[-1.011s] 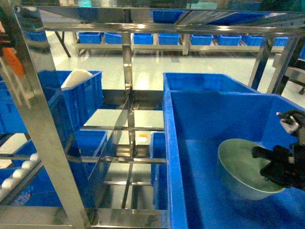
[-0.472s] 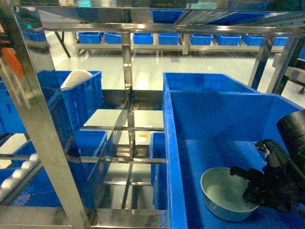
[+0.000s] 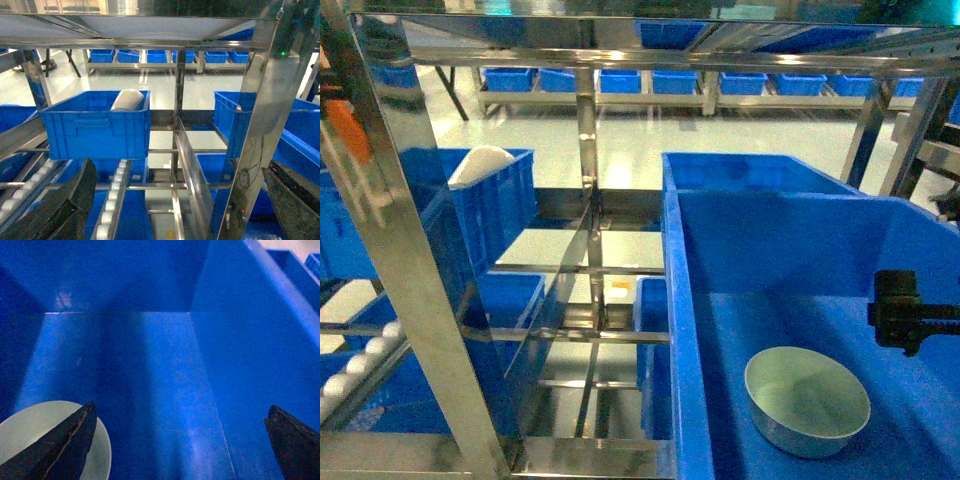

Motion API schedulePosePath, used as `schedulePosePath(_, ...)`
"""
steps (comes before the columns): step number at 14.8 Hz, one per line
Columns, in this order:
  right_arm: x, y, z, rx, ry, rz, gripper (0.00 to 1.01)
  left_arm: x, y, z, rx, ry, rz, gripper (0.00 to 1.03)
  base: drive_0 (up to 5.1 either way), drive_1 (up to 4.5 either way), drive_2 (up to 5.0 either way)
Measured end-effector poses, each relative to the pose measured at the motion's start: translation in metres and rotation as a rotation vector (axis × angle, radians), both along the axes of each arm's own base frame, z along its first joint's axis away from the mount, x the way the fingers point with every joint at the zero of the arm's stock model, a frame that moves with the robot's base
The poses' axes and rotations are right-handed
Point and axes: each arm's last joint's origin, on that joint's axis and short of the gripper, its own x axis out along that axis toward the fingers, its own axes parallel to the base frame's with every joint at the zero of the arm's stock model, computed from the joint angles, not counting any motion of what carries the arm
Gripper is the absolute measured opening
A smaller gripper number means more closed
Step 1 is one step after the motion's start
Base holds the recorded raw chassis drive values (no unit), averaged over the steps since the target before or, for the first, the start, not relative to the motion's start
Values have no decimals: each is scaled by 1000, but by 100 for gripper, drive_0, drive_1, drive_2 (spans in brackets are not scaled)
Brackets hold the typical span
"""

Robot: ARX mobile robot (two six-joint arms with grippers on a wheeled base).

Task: Place green bowl on second shelf with right arm

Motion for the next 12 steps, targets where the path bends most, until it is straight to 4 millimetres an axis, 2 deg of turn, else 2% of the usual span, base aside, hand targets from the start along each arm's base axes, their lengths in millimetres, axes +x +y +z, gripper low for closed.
schedulePosePath(1, -15, 0, 10, -8, -30, 7, 100, 0, 0, 0, 0, 0, 0, 98, 0, 0, 0)
schedulePosePath(2, -33, 2, 22, -17, -61, 23, 97, 0, 0, 0, 0, 0, 0, 98, 0, 0, 0)
schedulePosePath(4, -68, -3, 52, -9, -111, 18, 98, 0, 0, 0, 0, 0, 0, 98, 0, 0, 0)
schedulePosePath(6, -90, -6, 89, 31, -222, 16, 98, 0, 0, 0, 0, 0, 0, 98, 0, 0, 0)
schedulePosePath(7, -92, -6, 100, 44, -280, 16, 98, 0, 0, 0, 0, 0, 0, 98, 0, 0, 0)
schedulePosePath(8, -91, -9, 93, 74, -415, 80, 89, 0, 0, 0, 0, 0, 0, 98, 0, 0, 0)
schedulePosePath(9, -105, -11, 76, 77, -457, 139, 76, 0, 0, 0, 0, -1, 2, 98, 0, 0, 0)
schedulePosePath(10, -120, -13, 69, 77, -503, 161, 64, 0, 0, 0, 0, 3, 2, 98, 0, 0, 0)
schedulePosePath(11, -127, -16, 83, 69, -591, 156, 51, 0, 0, 0, 0, -1, 2, 98, 0, 0, 0)
schedulePosePath(12, -149, -29, 76, 61, -576, 150, 16, 0, 0, 0, 0, 0, 2, 98, 0, 0, 0)
